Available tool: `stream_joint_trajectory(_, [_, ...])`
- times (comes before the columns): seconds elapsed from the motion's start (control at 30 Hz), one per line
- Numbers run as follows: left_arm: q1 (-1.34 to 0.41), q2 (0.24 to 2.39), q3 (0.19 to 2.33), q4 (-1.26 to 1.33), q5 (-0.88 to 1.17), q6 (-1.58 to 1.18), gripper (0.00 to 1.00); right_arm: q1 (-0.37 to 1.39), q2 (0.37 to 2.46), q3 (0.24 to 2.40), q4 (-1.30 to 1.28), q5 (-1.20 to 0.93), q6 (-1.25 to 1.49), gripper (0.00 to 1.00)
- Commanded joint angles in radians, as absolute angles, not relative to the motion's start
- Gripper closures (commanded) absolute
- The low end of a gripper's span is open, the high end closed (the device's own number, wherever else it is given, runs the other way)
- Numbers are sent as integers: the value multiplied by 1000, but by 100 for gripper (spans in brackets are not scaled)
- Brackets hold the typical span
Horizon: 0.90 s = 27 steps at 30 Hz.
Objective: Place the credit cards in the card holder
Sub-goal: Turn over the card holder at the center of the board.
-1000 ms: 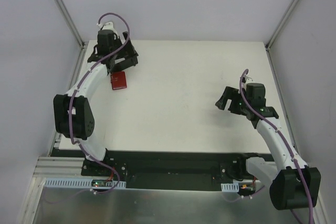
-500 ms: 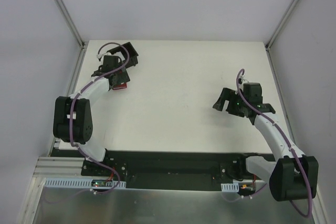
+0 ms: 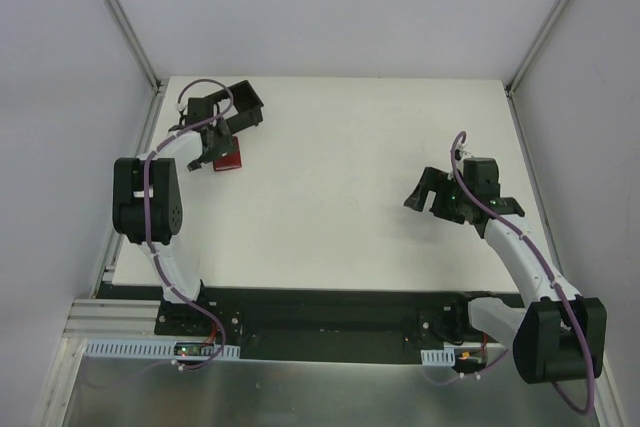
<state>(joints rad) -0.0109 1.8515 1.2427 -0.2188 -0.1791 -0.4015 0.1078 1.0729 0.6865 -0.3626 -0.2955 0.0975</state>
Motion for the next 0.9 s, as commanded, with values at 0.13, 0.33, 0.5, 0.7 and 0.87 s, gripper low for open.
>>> stream_joint_trajectory(0.13, [32, 1847, 1216, -227, -19, -462, 20, 112, 1086, 713, -351, -308, 114, 4])
stream_joint_trajectory(0.33, [34, 1882, 1217, -238, 55, -517, 27, 110, 1098, 710, -350, -310, 114, 4])
stream_joint_trajectory(0.5, [34, 1928, 1215, -238, 80, -534, 43, 112, 1108, 713, -360, -313, 109, 4])
stream_joint_trajectory(0.7, [35, 1934, 1198, -238, 77, -543, 70, 110, 1109, 706, -359, -313, 110, 4])
stream_joint_trajectory(0.87, [34, 1922, 1207, -238, 83, -526, 99, 112, 1118, 703, -357, -314, 112, 4])
